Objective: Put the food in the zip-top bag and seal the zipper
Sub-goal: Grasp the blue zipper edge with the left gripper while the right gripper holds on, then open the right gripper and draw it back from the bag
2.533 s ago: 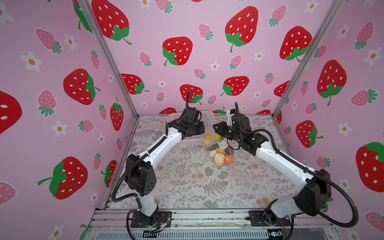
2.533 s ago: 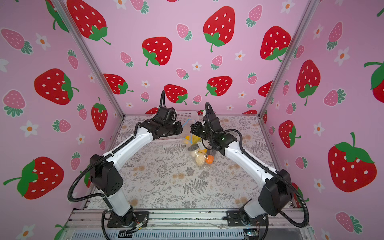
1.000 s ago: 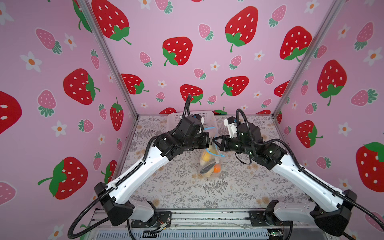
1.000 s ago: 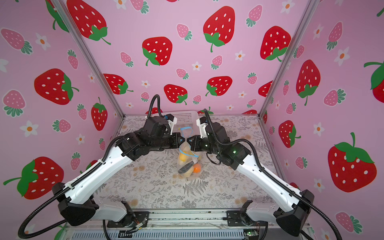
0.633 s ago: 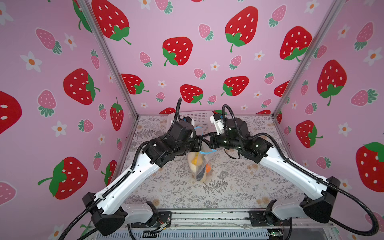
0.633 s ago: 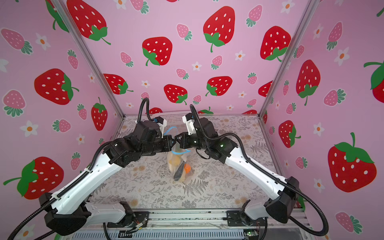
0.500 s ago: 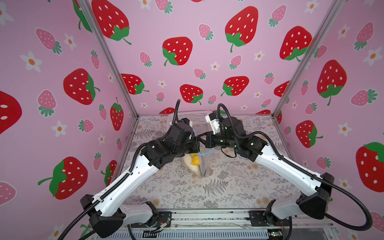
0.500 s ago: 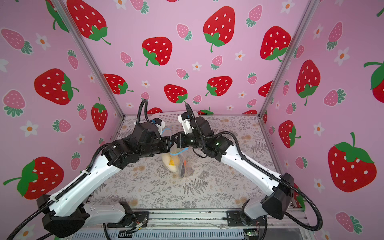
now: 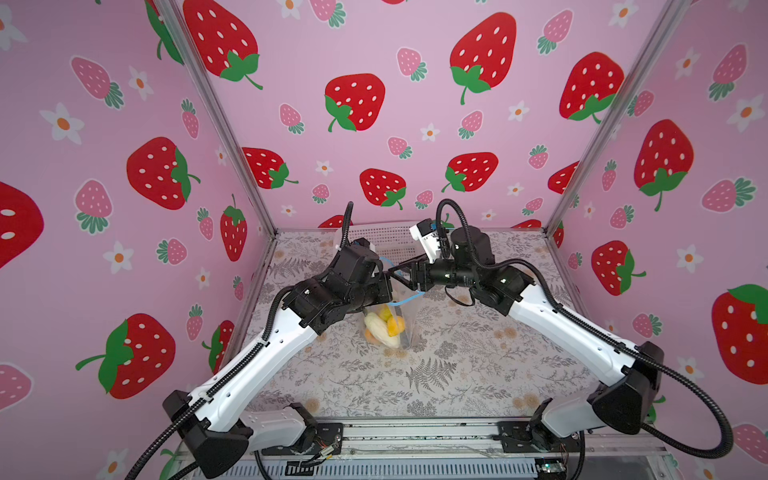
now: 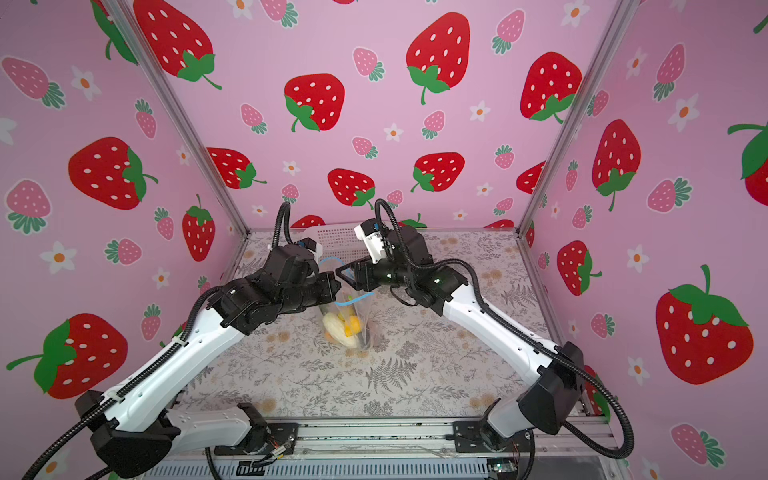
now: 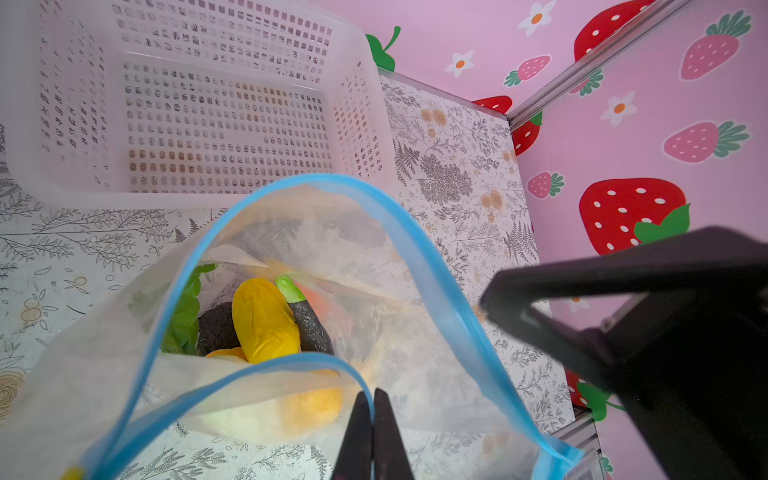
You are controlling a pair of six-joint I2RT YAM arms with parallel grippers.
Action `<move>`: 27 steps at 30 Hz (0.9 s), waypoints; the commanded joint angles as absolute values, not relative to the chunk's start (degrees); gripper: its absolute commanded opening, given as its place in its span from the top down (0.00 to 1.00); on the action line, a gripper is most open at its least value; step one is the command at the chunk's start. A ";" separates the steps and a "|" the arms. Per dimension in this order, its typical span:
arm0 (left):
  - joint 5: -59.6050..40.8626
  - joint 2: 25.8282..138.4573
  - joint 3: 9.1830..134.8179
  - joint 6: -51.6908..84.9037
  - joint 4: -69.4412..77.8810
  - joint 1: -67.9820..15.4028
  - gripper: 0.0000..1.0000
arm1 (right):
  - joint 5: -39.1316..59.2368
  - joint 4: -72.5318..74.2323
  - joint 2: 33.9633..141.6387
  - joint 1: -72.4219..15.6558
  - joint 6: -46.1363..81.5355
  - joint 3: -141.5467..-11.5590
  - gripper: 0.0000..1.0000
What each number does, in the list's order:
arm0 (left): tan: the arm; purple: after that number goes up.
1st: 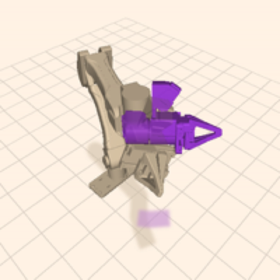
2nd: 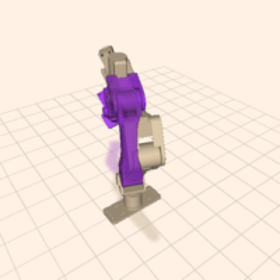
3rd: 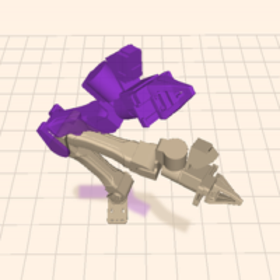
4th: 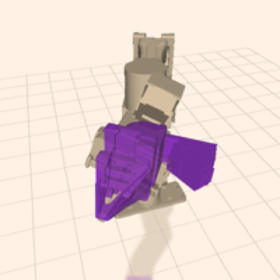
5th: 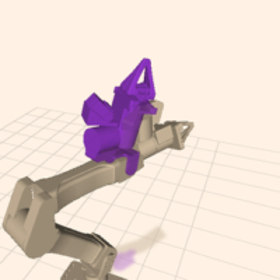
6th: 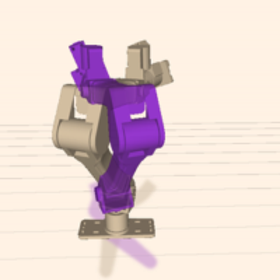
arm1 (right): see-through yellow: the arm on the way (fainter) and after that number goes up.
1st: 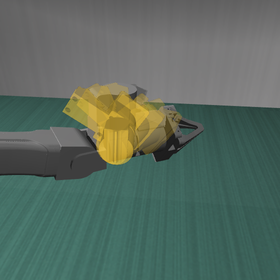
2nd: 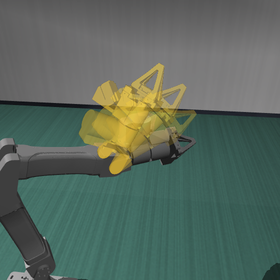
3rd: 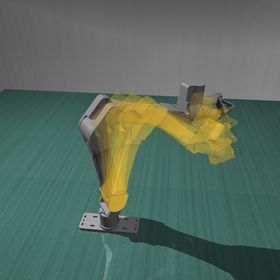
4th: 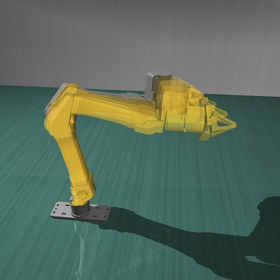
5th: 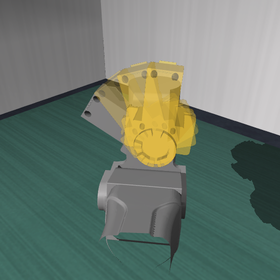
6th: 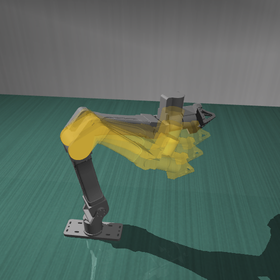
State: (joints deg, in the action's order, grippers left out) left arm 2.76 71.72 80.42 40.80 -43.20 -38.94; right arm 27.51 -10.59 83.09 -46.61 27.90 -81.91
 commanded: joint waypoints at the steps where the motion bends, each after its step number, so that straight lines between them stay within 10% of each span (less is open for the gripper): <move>1: 1.86 72.24 82.92 40.37 -42.32 -38.03 1.00 | 34.44 -4.52 74.49 -43.59 15.00 -77.69 0.36; 8: -0.70 72.69 83.40 39.86 -41.33 -37.10 1.00 | 35.85 4.58 57.86 -43.43 -8.71 -55.86 0.24; 27: -2.51 72.78 81.56 39.82 -40.23 -36.91 1.00 | 40.17 17.36 63.87 -40.61 -7.18 -48.92 0.51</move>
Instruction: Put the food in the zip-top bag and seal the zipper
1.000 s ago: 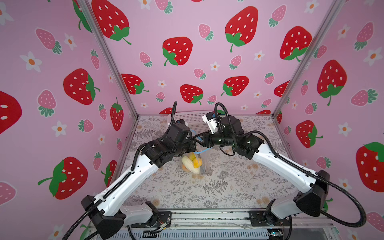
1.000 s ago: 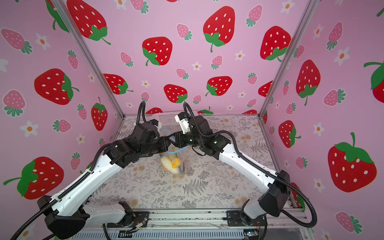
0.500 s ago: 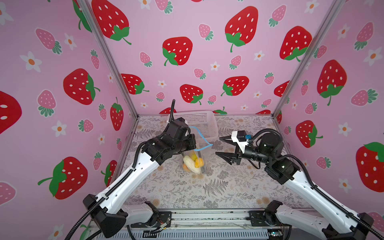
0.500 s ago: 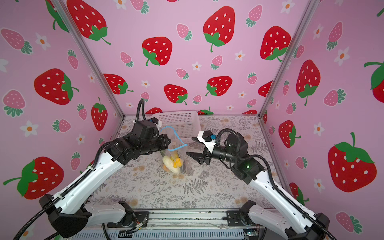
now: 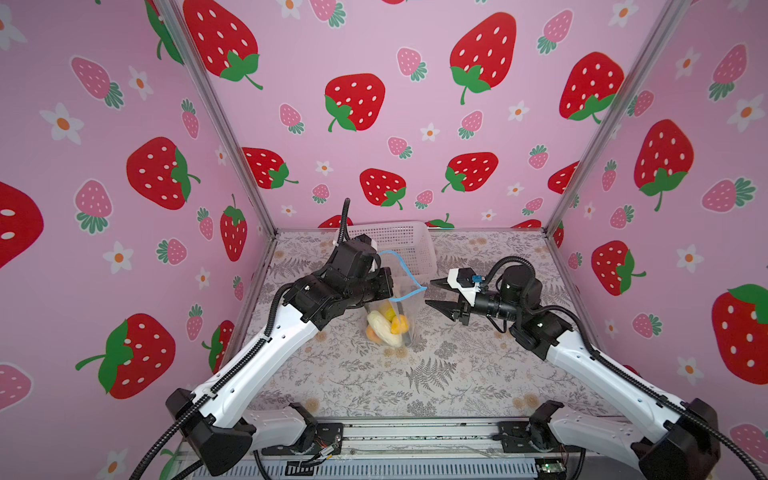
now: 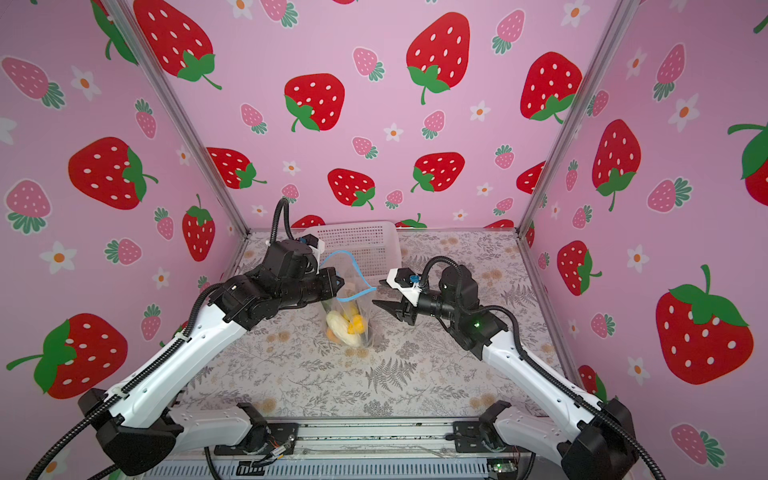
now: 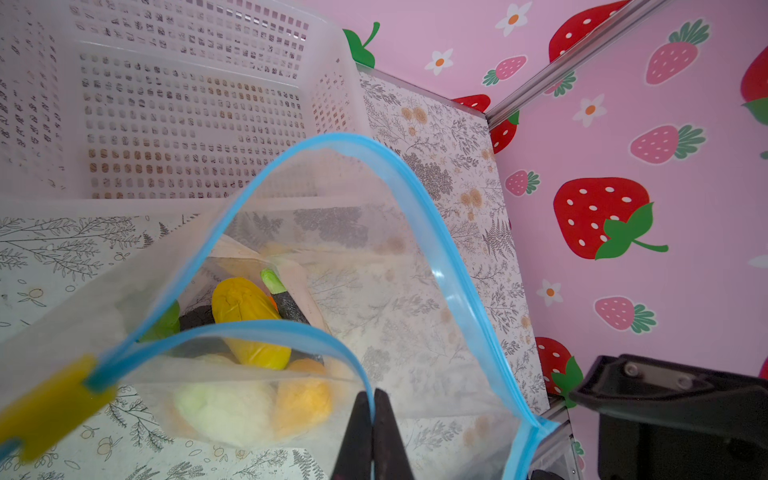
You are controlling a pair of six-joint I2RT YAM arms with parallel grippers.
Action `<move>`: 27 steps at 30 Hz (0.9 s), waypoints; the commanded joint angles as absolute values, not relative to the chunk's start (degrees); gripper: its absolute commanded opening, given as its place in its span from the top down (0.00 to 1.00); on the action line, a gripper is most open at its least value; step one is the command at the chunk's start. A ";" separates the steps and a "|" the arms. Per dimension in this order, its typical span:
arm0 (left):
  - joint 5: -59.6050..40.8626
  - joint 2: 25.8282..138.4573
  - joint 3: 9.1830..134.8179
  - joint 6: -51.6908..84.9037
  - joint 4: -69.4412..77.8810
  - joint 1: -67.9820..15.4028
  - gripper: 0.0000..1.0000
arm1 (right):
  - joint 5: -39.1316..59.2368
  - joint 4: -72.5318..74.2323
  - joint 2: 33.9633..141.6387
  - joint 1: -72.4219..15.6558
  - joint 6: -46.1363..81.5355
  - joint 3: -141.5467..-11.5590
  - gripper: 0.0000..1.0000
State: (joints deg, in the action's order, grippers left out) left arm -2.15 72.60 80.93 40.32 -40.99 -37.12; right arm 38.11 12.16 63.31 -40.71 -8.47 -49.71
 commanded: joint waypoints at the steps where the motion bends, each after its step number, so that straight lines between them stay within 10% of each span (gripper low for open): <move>1: -2.47 72.77 81.58 39.84 -40.21 -36.91 1.00 | 40.10 18.06 64.25 -40.61 -6.61 -48.95 0.51; 27: -2.30 70.32 80.07 39.19 -40.62 -36.91 1.00 | 40.05 17.63 68.52 -40.55 -6.53 -53.19 1.00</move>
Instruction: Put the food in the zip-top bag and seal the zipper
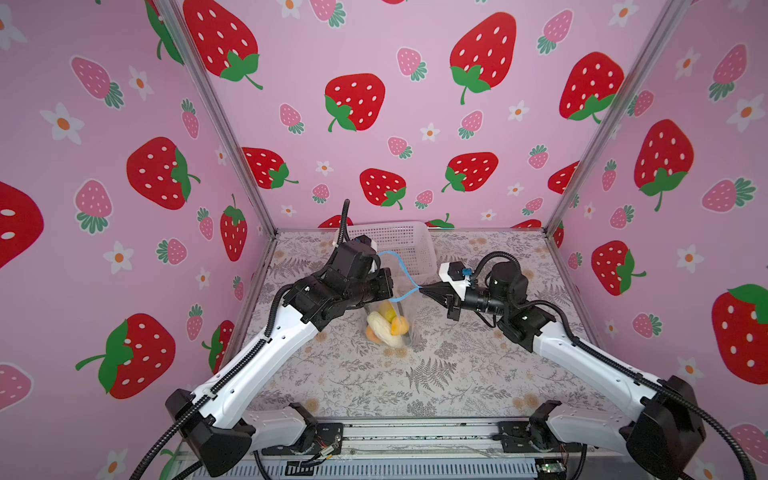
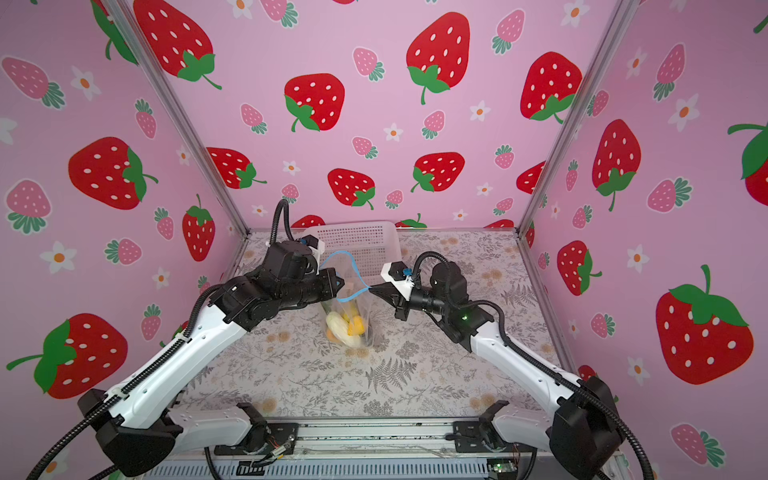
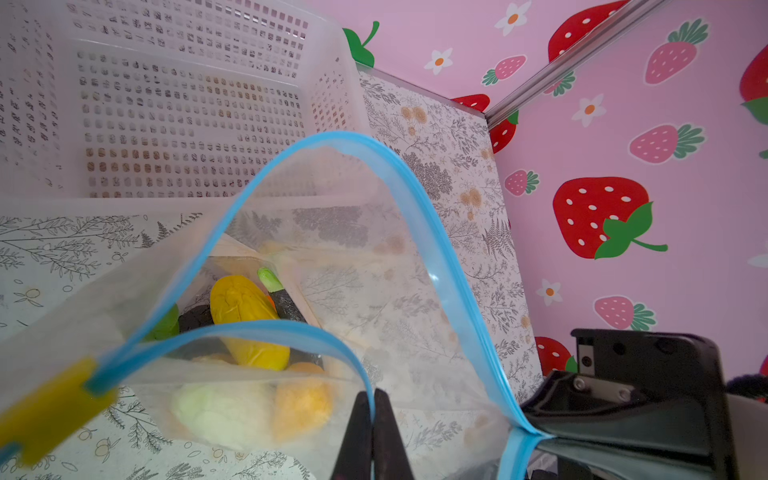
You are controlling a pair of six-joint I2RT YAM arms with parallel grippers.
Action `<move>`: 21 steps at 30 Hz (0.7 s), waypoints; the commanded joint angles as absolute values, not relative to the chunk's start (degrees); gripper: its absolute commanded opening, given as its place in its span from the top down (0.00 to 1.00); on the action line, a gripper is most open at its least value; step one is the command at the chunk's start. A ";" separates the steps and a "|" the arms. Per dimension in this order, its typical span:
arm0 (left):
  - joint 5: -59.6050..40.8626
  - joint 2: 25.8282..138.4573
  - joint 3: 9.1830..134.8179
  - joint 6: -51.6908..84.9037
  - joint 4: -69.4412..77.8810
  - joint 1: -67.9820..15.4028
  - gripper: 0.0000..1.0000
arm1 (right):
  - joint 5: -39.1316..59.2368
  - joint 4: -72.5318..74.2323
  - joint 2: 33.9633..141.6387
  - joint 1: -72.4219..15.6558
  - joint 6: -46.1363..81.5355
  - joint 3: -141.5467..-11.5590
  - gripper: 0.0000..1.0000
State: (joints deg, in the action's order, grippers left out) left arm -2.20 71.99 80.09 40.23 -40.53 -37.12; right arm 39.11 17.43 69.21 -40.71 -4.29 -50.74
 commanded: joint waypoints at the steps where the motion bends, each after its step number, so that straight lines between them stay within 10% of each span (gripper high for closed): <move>1: -2.46 70.27 80.36 38.70 -40.90 -36.91 1.00 | 40.01 16.76 68.39 -40.61 -7.51 -53.70 1.00; 9: -4.78 68.73 83.41 33.83 -42.45 -36.91 0.71 | 41.75 7.73 68.87 -40.54 -15.32 -59.98 1.00; 21: -11.91 61.39 84.53 22.16 -45.47 -35.60 0.63 | 42.49 -2.00 69.80 -38.88 -23.85 -67.69 1.00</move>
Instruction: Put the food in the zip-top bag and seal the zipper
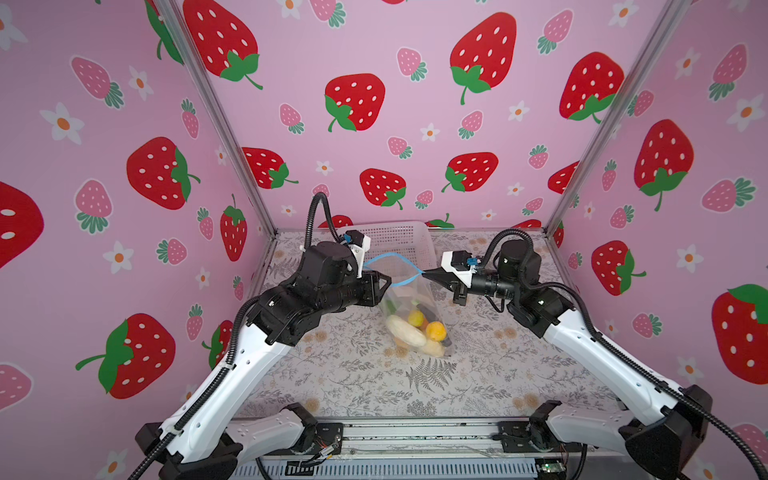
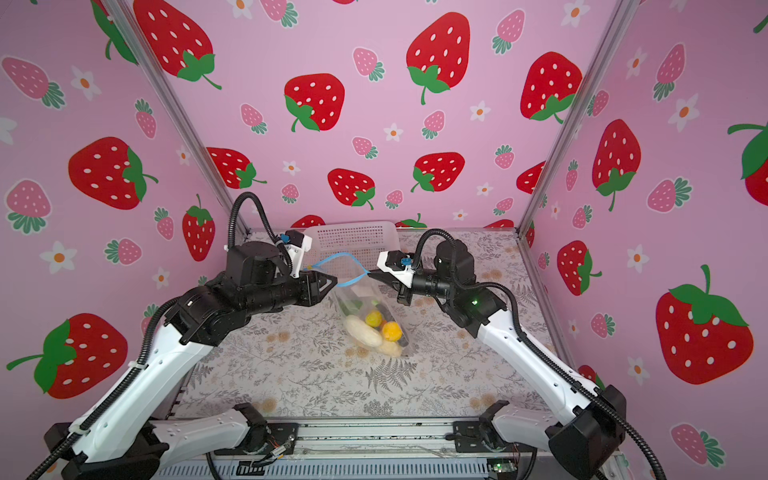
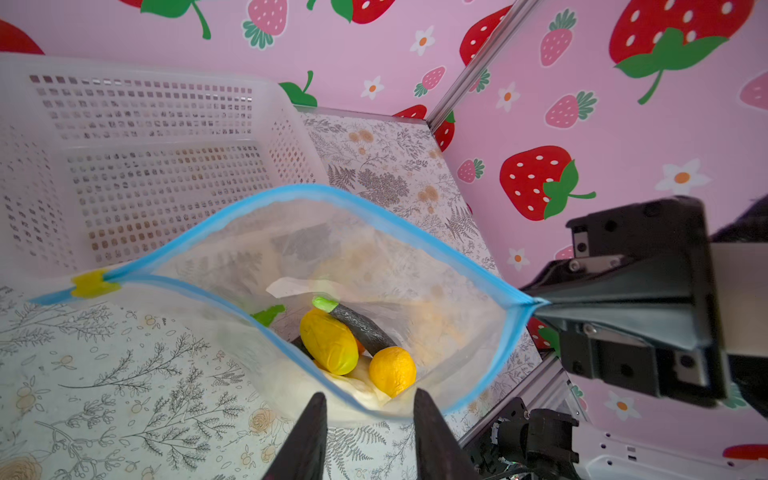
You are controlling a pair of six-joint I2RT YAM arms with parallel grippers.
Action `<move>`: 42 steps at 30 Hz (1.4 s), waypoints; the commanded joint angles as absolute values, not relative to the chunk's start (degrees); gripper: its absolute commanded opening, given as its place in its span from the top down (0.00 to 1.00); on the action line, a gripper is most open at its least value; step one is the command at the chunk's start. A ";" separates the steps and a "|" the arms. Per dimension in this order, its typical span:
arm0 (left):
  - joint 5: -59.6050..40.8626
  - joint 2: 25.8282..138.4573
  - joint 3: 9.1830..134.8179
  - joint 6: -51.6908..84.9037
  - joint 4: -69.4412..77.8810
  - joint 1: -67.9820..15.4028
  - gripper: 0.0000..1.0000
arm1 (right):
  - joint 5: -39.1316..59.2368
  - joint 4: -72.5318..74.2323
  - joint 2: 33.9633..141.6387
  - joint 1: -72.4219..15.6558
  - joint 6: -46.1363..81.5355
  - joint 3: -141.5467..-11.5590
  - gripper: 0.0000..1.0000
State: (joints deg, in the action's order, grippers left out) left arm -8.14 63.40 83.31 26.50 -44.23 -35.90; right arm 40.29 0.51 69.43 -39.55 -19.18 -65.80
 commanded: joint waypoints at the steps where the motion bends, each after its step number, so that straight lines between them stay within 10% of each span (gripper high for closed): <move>1: -12.30 60.59 83.91 21.31 -45.53 -35.51 0.63 | 43.04 -2.57 69.80 -38.48 -24.38 -67.81 1.00; 21: -26.76 47.31 59.58 7.35 -28.10 -16.75 0.83 | 59.89 -5.89 69.27 -26.12 -34.18 -64.98 1.00; 42: -35.02 52.19 31.70 2.81 22.75 -11.19 0.44 | 70.56 -0.78 69.85 -20.79 -33.71 -62.31 1.00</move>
State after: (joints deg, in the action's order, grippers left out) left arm -33.71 49.91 29.58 5.93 14.24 -11.40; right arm 66.98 -2.63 69.69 -21.30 -32.82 -62.59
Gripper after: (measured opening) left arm 0.562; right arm 0.041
